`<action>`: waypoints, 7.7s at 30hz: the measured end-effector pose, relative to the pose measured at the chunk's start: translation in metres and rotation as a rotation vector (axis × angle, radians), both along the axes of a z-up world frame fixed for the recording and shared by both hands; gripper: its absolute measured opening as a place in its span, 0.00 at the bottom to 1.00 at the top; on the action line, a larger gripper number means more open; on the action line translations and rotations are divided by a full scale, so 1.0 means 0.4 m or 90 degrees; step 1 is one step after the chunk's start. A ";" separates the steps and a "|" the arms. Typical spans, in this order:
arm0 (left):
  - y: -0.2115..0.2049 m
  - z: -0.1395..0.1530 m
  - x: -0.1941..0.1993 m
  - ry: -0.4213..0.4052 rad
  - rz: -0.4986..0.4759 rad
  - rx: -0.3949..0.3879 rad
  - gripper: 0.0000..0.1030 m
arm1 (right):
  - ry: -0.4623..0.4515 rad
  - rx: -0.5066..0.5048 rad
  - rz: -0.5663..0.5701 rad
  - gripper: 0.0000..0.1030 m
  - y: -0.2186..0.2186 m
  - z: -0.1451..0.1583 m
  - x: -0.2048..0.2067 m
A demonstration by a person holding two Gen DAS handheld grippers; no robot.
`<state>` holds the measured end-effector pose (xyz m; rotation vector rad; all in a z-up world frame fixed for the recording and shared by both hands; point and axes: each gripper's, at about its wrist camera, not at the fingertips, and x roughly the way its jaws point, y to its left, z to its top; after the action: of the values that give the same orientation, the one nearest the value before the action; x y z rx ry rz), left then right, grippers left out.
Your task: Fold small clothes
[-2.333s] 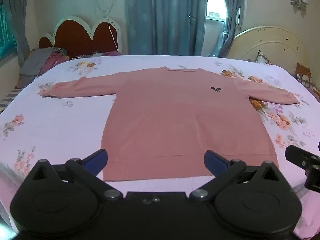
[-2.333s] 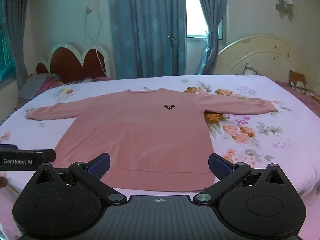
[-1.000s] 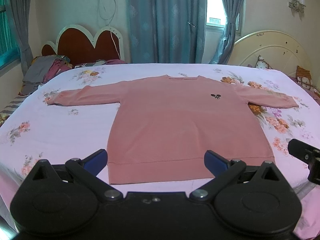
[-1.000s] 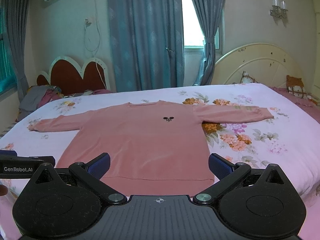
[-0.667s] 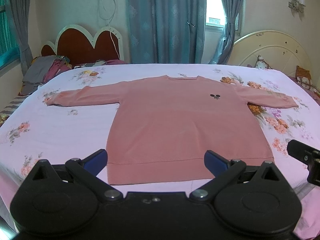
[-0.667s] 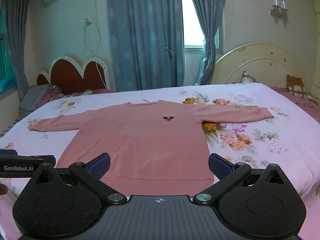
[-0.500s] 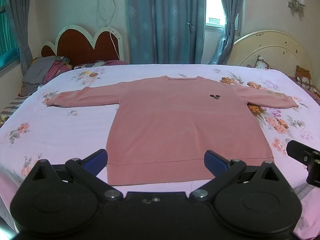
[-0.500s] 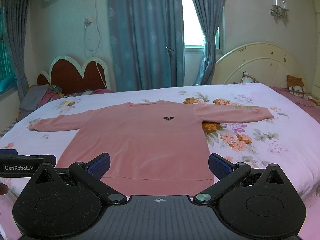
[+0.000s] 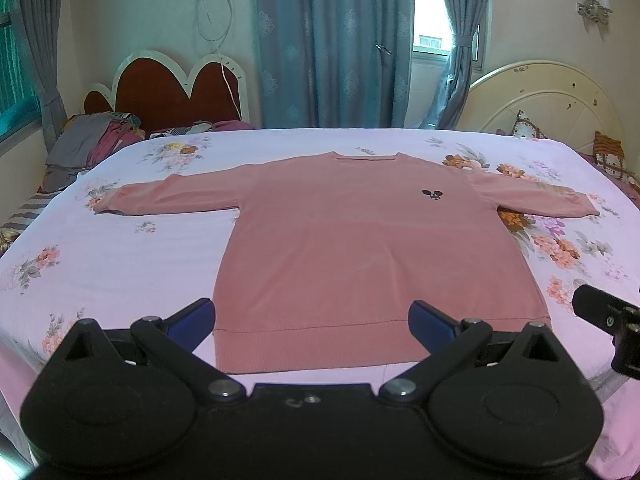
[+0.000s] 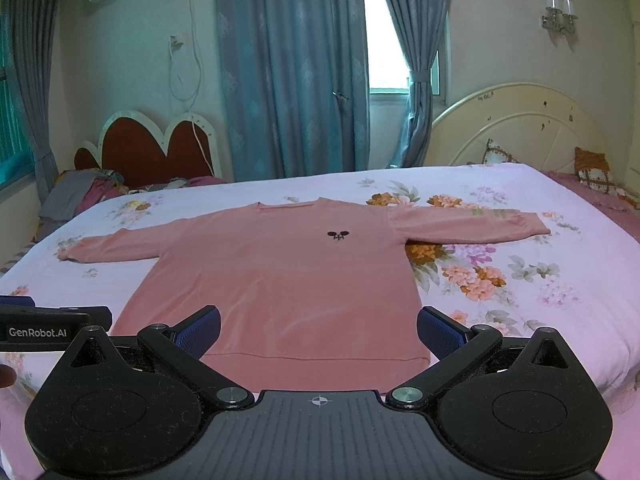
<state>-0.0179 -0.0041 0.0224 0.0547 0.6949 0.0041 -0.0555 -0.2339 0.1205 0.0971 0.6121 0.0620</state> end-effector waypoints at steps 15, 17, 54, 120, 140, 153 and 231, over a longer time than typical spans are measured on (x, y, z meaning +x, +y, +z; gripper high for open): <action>0.009 -0.005 0.010 0.000 0.007 -0.001 1.00 | 0.005 0.004 -0.004 1.00 0.003 -0.009 0.007; 0.011 -0.005 0.012 0.001 0.007 -0.002 1.00 | 0.007 0.005 -0.004 1.00 0.005 -0.010 0.010; 0.017 -0.060 0.284 0.026 -0.017 -0.005 1.00 | 0.039 0.000 -0.066 1.00 -0.022 -0.068 0.243; -0.330 -0.282 0.948 0.077 -0.062 0.048 0.98 | 0.125 0.032 -0.400 0.74 -0.921 -0.458 0.950; -0.265 -0.296 0.976 0.097 -0.043 0.039 0.79 | 0.093 0.056 -0.430 0.03 -1.011 -0.471 1.005; -0.123 -0.265 0.964 0.071 -0.023 0.015 0.78 | -0.020 0.026 -0.159 0.03 -0.561 -0.300 1.069; 0.012 -0.309 1.052 0.001 -0.006 -0.095 0.39 | 0.110 0.014 -0.118 0.64 -0.394 -0.438 0.988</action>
<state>0.4028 0.0009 -0.1013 -0.0853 0.6942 -0.0561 0.3398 -0.3916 -0.0546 0.1813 0.7723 -0.1208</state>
